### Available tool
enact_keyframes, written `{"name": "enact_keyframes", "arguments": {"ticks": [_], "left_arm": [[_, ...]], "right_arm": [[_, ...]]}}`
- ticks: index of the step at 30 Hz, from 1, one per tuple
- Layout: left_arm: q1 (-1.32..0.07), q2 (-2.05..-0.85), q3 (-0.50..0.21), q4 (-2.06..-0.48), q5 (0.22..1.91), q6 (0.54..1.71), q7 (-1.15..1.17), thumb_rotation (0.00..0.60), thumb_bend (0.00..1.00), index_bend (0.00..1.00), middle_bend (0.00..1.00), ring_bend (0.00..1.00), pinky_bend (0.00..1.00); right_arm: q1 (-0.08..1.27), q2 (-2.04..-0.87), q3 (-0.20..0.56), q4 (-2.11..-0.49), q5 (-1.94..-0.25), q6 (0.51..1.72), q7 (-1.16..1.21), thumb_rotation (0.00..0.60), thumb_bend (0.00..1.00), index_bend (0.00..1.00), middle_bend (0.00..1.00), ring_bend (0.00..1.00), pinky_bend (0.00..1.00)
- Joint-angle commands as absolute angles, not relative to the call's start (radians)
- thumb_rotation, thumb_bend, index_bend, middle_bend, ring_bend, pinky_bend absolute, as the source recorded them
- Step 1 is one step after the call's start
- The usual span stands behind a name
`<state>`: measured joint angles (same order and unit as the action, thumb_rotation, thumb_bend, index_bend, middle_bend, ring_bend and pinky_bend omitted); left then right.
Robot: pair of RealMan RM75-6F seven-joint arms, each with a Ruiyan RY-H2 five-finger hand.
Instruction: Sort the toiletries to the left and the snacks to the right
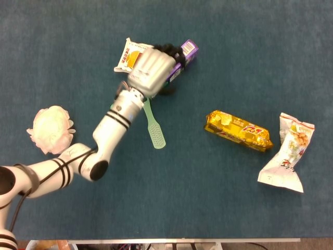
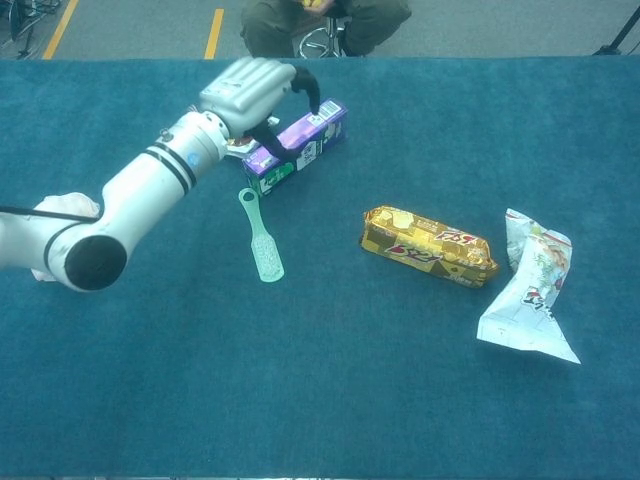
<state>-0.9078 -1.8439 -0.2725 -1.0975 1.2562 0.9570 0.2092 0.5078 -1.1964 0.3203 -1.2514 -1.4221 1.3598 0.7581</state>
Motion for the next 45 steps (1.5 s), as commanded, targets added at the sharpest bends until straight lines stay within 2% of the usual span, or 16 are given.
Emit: {"name": "enact_keyframes", "arguments": {"ticks": [1, 10, 16, 21, 27, 33, 38, 45], "left_arm": [[-0.929, -1.882, -0.312, -1.027, 1.163, 0.908, 0.285, 0.6, 0.14, 0.38, 0.28, 0.26, 0.38], [-0.945, -1.916, -0.356, -0.95, 0.982, 0.811, 0.365, 0.586, 0.14, 0.34, 0.28, 0.26, 0.38], [-0.953, -1.89, -0.379, -1.025, 0.87, 0.803, 0.443, 0.417, 0.14, 0.33, 0.28, 0.26, 0.38], [-0.956, -1.859, -0.365, -1.111, 0.831, 0.833, 0.507, 0.403, 0.14, 0.32, 0.28, 0.26, 0.38], [-0.975, -1.825, -0.369, -1.199, 0.779, 0.883, 0.587, 0.307, 0.14, 0.31, 0.27, 0.26, 0.38], [-1.007, -1.849, -0.36, -1.152, 0.699, 0.906, 0.666, 0.282, 0.14, 0.29, 0.27, 0.26, 0.38], [-1.021, -1.865, -0.348, -1.112, 0.636, 0.908, 0.719, 0.232, 0.14, 0.25, 0.23, 0.25, 0.38], [-1.028, -1.872, -0.325, -1.131, 0.59, 0.938, 0.776, 0.218, 0.14, 0.24, 0.22, 0.24, 0.38]], "right_arm": [[0.511, -1.206, 0.315, -1.24, -1.423, 1.352, 0.765, 0.6, 0.0, 0.4, 0.42, 0.36, 0.52], [0.512, -1.223, 0.306, -1.214, -1.423, 1.343, 0.768, 0.6, 0.0, 0.4, 0.42, 0.36, 0.52], [0.513, -1.232, 0.302, -1.201, -1.422, 1.335, 0.774, 0.6, 0.0, 0.4, 0.42, 0.36, 0.52], [0.512, -1.239, 0.301, -1.185, -1.417, 1.331, 0.785, 0.6, 0.0, 0.4, 0.42, 0.36, 0.52], [0.508, -1.237, 0.307, -1.175, -1.413, 1.336, 0.802, 0.6, 0.0, 0.4, 0.42, 0.36, 0.52], [0.498, -1.228, 0.303, -1.184, -1.418, 1.346, 0.796, 0.6, 0.0, 0.4, 0.42, 0.36, 0.52], [0.495, -1.227, 0.303, -1.184, -1.413, 1.343, 0.794, 0.6, 0.0, 0.4, 0.42, 0.36, 0.52], [0.499, -1.237, 0.3, -1.169, -1.415, 1.335, 0.804, 0.6, 0.0, 0.4, 0.42, 0.36, 0.52]]}}
